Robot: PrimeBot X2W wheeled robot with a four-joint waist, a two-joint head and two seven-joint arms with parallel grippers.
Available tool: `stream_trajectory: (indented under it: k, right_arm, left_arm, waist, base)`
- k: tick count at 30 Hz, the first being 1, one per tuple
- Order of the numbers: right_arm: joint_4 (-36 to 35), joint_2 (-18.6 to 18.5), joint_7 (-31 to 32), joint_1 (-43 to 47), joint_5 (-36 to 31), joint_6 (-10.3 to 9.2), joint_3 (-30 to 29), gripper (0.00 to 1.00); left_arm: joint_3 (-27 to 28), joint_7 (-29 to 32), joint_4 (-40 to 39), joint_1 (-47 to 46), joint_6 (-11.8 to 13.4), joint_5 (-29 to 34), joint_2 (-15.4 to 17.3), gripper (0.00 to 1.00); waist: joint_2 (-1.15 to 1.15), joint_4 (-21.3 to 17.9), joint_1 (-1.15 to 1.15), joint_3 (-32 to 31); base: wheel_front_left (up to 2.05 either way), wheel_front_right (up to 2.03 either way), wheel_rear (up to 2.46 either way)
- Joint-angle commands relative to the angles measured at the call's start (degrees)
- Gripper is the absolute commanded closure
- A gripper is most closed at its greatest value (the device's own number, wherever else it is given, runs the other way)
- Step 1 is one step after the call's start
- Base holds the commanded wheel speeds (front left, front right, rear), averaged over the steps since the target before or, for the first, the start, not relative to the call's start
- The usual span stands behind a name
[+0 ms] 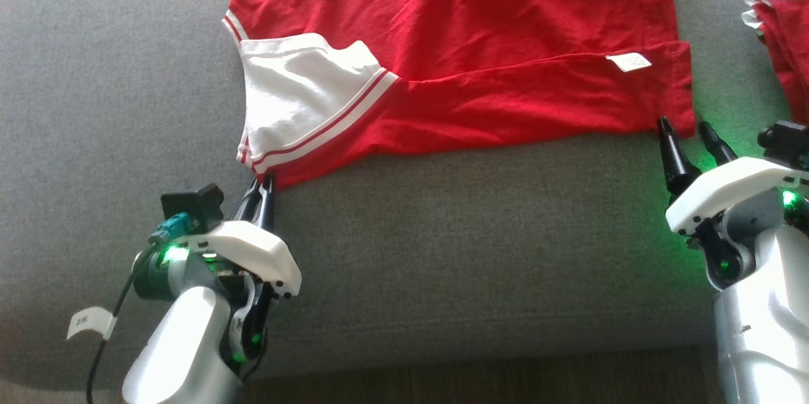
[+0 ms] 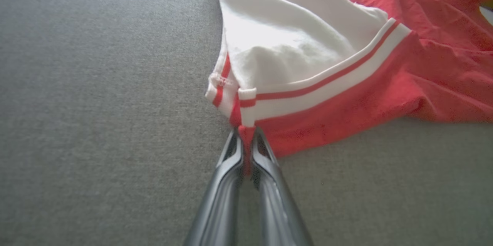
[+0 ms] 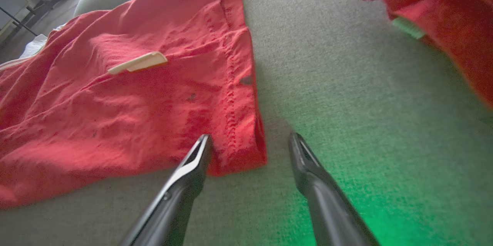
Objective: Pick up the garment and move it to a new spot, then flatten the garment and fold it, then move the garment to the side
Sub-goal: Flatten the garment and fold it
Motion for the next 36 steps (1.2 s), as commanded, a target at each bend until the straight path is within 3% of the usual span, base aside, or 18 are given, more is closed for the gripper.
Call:
stream_trajectory:
  k: [1,3,4,5,10,17,27,36]
  right_arm:
    - [-1.3,0.7,0.7,-1.5,-0.4,-0.01,1.0,0.0]
    - [-0.8,1.1,1.6,-1.8,-0.6,-0.01,1.3,0.53]
    - [-0.7,1.2,1.8,-1.8,-0.7,-0.01,1.6,0.9]
    - [-0.6,1.3,2.1,-1.8,-0.8,-0.01,1.9,1.0]
    - [-2.3,1.3,2.9,-0.5,-0.6,-0.01,2.1,1.0]
    - [-7.3,-2.1,4.3,3.5,1.9,-0.01,4.6,1.0]
    - [-13.4,-5.0,8.4,11.9,5.5,-0.01,3.9,1.0]
    - [-17.9,-5.3,11.0,18.3,6.1,-0.01,1.7,1.0]
  left_arm:
    - [1.4,0.1,-1.9,-0.8,-0.1,-0.1,0.9,1.0]
    - [1.4,0.1,-2.3,-0.8,-0.1,-0.2,1.1,1.0]
    - [1.3,0.1,-2.5,-0.7,-0.1,-0.2,1.2,1.0]
    - [1.3,0.1,-2.6,-0.7,-0.2,-0.2,1.3,1.0]
    - [1.2,0.7,-4.1,0.1,-1.3,-0.8,3.0,1.0]
    - [1.6,3.4,-9.4,4.0,-1.0,-0.9,7.2,1.0]
    - [1.5,8.6,-20.3,12.6,1.8,-1.8,10.5,1.0]
    - [0.9,12.6,-26.9,20.8,4.6,-3.3,11.8,1.0]
  waist:
    - [0.0,0.1,0.0,0.1]
    - [0.0,0.1,0.0,0.0]
    - [0.0,0.1,0.0,0.0]
    - [0.0,0.1,0.0,-0.1]
    - [0.0,-0.2,0.0,-1.0]
    - [0.0,-0.7,0.0,-3.4]
    - [0.0,-0.8,0.0,-6.5]
    - [0.0,-1.5,0.0,-7.1]
  base:
    - [0.0,0.0,0.0]
    - [0.0,0.0,0.0]
    - [0.0,0.0,0.0]
    - [0.0,0.0,0.0]
    - [0.0,0.0,0.0]
    - [0.0,0.0,0.0]
    - [0.0,0.0,0.0]
    - [0.0,0.0,0.0]
